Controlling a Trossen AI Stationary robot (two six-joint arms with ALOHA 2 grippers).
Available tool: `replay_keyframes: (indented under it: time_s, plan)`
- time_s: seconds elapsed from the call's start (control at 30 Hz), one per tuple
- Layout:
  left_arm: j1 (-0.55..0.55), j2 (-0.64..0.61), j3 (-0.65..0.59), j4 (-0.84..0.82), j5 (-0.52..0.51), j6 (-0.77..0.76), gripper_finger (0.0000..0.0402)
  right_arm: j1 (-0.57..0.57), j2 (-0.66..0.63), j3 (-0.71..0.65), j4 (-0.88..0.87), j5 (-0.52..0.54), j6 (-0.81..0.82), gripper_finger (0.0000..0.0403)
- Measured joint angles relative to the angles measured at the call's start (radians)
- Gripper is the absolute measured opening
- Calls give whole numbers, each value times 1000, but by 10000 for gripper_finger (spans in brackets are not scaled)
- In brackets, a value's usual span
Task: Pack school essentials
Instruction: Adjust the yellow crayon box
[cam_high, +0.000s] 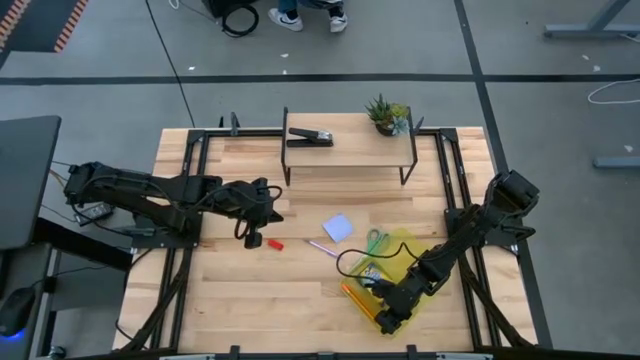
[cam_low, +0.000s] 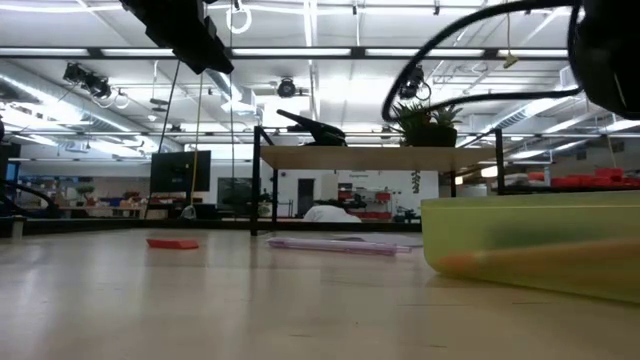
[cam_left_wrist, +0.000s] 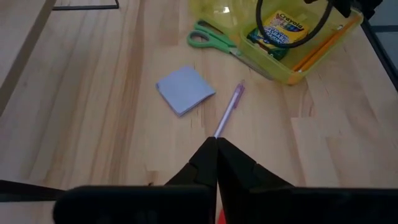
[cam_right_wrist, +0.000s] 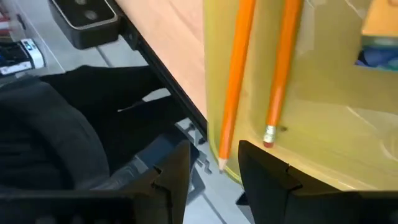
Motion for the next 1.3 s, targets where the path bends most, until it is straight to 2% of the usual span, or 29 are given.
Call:
replay_keyframes:
  time_s: [0.3,0.6,0.77,0.97,1.3]
  plan:
    - [0,0,0,0,0,-3,21,8,0,-11,5,4,4,142]
    - [0,0,0,0,-7,0,8,13,0,-11,-29,32,-25,142]
    - [0,0,0,0,-7,1,13,13,0,-11,-51,51,-25,142]
    - [0,0,0,0,-11,3,23,14,-1,-9,6,24,-17,142]
    - [0,0,1,-1,-23,3,9,14,-1,-10,-65,12,6,142]
